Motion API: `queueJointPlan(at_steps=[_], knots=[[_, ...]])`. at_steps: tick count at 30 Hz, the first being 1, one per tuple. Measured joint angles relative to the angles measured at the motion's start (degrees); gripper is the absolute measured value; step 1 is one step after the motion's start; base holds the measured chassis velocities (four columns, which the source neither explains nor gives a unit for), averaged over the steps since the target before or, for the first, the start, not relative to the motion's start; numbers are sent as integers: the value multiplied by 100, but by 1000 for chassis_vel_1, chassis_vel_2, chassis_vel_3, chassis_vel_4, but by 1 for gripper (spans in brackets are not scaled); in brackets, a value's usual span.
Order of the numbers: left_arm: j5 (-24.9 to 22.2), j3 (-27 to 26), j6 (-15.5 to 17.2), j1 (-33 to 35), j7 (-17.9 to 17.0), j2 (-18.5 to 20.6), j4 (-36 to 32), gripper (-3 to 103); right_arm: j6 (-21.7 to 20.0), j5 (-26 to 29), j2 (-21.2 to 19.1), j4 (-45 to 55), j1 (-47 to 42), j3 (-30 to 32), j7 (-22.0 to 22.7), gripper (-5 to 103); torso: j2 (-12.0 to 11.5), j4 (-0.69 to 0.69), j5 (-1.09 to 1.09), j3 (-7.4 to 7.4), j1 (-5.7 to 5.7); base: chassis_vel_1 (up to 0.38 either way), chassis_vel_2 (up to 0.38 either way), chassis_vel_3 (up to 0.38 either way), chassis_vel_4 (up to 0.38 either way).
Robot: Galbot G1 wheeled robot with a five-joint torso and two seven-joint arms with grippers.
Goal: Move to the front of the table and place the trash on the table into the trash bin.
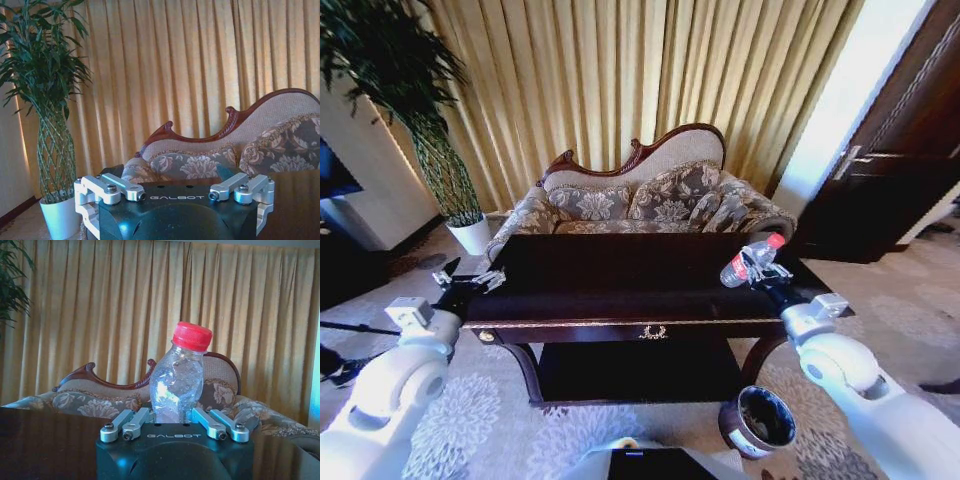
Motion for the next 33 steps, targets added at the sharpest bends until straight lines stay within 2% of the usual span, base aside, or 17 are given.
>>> queueJointPlan(at_steps=[7, 23, 33], knots=[[34, -15, -73, 153, 37, -22, -80, 100, -10, -218, 258, 157, -189, -28, 38, 24, 1, -1, 1, -2, -3, 133, -136, -137, 148], [168, 94, -115, 216, 151, -71, -167, 100, 14, -235, 341, 312, -600, 371, 44, 24, 0, -1, 0, 0, 0, 96, -95, -93, 86], [243, 171, -125, 211, 145, -127, -189, 100, 110, -432, 509, -427, -541, 119, 237, 24, 1, 1, 1, -1, -3, 56, -53, -50, 60]])
